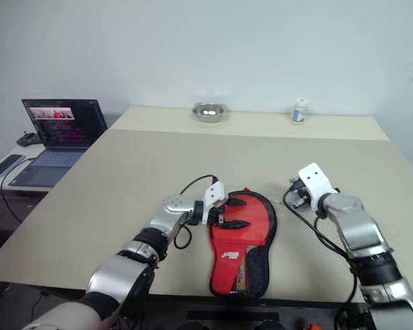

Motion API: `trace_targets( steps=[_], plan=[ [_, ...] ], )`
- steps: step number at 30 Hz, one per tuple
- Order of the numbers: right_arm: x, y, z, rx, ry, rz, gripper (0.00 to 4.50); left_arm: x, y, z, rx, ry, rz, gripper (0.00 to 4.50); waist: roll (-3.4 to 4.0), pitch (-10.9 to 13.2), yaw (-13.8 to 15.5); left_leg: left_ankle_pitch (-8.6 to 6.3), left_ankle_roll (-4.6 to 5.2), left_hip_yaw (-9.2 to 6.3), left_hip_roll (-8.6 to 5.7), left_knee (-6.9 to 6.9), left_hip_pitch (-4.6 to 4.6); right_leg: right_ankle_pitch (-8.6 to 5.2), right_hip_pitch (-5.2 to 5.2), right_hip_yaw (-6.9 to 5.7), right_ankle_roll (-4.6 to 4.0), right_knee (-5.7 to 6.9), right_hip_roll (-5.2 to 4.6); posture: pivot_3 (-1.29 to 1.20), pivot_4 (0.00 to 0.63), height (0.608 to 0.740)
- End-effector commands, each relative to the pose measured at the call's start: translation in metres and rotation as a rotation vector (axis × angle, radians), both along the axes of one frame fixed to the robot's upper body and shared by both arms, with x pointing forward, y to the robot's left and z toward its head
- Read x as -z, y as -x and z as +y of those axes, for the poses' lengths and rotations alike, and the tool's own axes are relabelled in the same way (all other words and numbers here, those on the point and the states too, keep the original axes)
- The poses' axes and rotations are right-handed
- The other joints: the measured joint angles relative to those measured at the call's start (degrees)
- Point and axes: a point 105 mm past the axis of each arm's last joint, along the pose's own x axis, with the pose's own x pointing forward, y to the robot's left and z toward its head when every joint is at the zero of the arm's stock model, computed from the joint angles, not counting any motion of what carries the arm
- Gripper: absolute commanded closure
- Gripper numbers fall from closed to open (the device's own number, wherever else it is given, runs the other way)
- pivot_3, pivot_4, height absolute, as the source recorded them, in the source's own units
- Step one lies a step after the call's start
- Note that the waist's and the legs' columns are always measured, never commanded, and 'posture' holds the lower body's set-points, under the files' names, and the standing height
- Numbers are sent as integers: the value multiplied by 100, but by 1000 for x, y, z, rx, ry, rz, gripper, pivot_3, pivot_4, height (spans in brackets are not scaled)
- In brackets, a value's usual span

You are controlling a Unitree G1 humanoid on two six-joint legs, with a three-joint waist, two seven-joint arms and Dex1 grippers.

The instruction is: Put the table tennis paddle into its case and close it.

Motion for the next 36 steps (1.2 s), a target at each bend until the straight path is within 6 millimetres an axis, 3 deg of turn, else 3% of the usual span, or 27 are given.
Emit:
trace_targets(
  steps=[1, 9, 16, 25, 36],
  plan=[
    [-23, 19, -12, 31, 24, -44, 4499, 58, 30, 5, 42, -152, 190, 745, 4, -3, 13, 0, 0, 0, 0, -1, 0, 0, 0, 0, 0, -2, 0, 0, 150, 740],
    [-22, 83, -7, 22, -10, 58, 4499, 70, 34, -4, 27, -214, 229, 745, 32, -69, 100, -13, 21, -34, -12, -13, -22, 3, 21, -36, 14, -73, -7, 0, 150, 740],
    [-10, 135, 1, 20, -29, 163, 4499, 75, 40, -13, 62, -247, 230, 745, 43, -88, 109, -38, 60, -108, -53, -10, -7, -12, 91, -122, 31, -170, -96, 0, 150, 740],
    [13, 178, -6, -35, -49, 354, 4499, 86, 45, -20, 63, -309, 241, 745, 32, -91, 259, -62, 100, -163, -140, -10, -11, -42, 130, -172, 108, -176, -183, 0, 150, 740],
    [11, 217, -4, -74, -75, 507, 4499, 92, 53, -26, 89, -325, 252, 745, 27, -106, 392, -114, 180, -221, -224, -10, -19, -72, 216, -248, 193, -264, -278, 0, 150, 740]
  ],
)
